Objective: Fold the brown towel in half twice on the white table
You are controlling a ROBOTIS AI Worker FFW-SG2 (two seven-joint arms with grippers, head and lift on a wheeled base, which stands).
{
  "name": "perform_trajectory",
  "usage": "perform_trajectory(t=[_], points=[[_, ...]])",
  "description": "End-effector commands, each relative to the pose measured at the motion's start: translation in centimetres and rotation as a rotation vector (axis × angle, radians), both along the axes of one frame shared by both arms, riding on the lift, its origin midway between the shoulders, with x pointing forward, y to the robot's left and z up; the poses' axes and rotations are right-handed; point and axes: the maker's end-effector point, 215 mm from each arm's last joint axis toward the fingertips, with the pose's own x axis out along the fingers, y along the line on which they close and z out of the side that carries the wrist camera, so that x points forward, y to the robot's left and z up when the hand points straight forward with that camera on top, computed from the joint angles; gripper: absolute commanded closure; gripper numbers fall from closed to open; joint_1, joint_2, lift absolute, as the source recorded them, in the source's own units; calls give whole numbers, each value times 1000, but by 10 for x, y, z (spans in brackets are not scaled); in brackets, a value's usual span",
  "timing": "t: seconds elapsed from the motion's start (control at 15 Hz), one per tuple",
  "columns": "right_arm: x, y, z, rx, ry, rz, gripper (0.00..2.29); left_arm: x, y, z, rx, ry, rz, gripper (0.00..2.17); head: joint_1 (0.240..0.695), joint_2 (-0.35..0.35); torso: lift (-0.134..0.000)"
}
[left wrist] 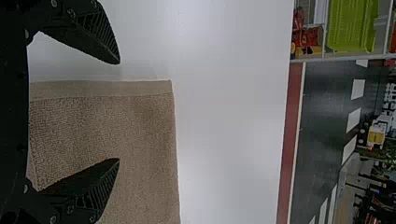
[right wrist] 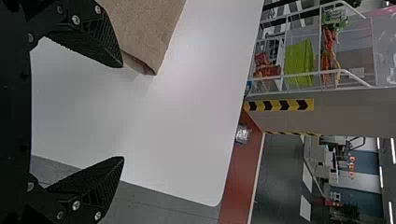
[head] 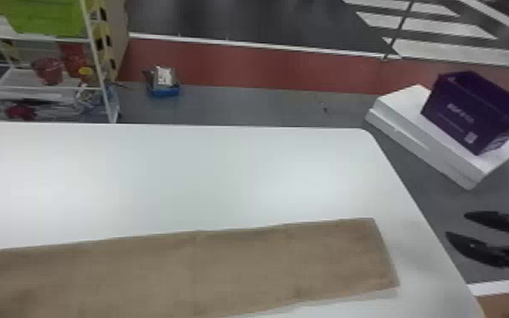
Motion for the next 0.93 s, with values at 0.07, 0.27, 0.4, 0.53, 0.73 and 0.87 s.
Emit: perform_trajectory(t=[0.07, 0.27, 0.4, 0.53, 0.73, 0.87], points=[[0, 0, 0, -1, -1, 0, 205, -2, -1, -1, 0, 5, 1, 164, 695, -192, -124], [0, 2, 0, 0, 1, 4, 205, -3, -1, -4, 8, 16, 4, 161, 695, -192, -124], [-1, 2, -1, -2, 2, 4, 205, -3, -1, -10, 20, 31, 3, 161, 695, -189, -124], [-1, 2, -1, -5, 1, 5, 205, -4, -2, -11, 12, 38, 3, 161, 695, -189, -124], [-2, 3, -3, -12, -2, 9, 201, -5, -7, -12, -13, 52, 1, 181, 695, -195, -124], [-2, 3, -3, -14, -7, 11, 205, -6, -7, -12, -17, 54, 2, 218, 695, -198, -124]])
